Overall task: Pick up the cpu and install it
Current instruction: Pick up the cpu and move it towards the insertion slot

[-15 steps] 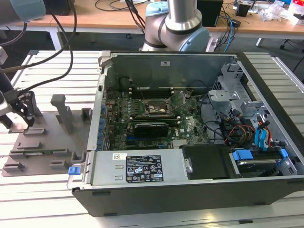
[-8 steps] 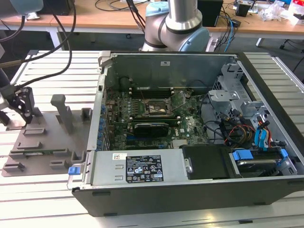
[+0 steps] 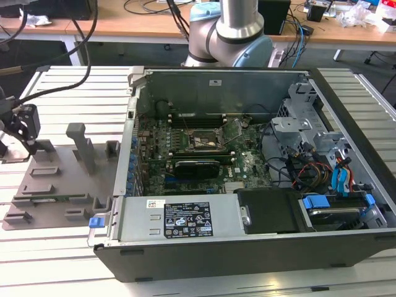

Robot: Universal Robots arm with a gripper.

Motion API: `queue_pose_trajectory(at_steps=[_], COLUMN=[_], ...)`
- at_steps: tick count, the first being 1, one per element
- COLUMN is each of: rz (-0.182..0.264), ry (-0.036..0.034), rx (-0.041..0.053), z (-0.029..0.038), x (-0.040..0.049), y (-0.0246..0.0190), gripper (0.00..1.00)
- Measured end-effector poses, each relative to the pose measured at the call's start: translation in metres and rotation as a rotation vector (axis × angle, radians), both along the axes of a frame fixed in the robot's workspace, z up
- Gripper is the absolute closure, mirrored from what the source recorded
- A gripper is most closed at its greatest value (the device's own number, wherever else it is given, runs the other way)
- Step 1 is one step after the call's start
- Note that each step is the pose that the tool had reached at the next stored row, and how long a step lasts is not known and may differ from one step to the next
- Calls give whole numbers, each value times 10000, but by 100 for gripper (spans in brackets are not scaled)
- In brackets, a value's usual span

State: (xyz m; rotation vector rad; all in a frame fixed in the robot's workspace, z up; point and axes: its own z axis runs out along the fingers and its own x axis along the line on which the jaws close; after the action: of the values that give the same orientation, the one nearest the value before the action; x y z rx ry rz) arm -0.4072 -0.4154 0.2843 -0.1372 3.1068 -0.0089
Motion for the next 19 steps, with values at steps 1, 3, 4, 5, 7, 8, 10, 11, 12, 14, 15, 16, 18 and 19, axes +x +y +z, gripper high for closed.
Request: queue_pose_trajectory(at_steps=[1, 3, 4, 5, 7, 8, 10, 11, 12, 14, 15, 16, 18, 19], rz=[0, 0, 0, 0, 1, 0, 0, 0, 1, 0, 0, 0, 0, 0], ry=[1, 1, 0, 1, 0, 1, 1, 1, 1, 0, 0, 0, 1, 0], rx=[0, 0, 0, 0, 0, 0, 0, 0, 0, 0, 0, 0, 0, 0], z=[22, 66, 91, 100, 127, 152, 205, 232, 262, 322, 342, 357, 395, 411], x=[0, 0, 0, 0, 0, 0, 0, 0, 0, 0, 0, 0, 0, 0], y=[0, 0, 0, 0, 0, 0, 0, 0, 0, 0, 0, 0, 0, 0], gripper=[45, 45, 45, 45, 45, 45, 45, 45, 45, 45, 45, 45, 45, 45])
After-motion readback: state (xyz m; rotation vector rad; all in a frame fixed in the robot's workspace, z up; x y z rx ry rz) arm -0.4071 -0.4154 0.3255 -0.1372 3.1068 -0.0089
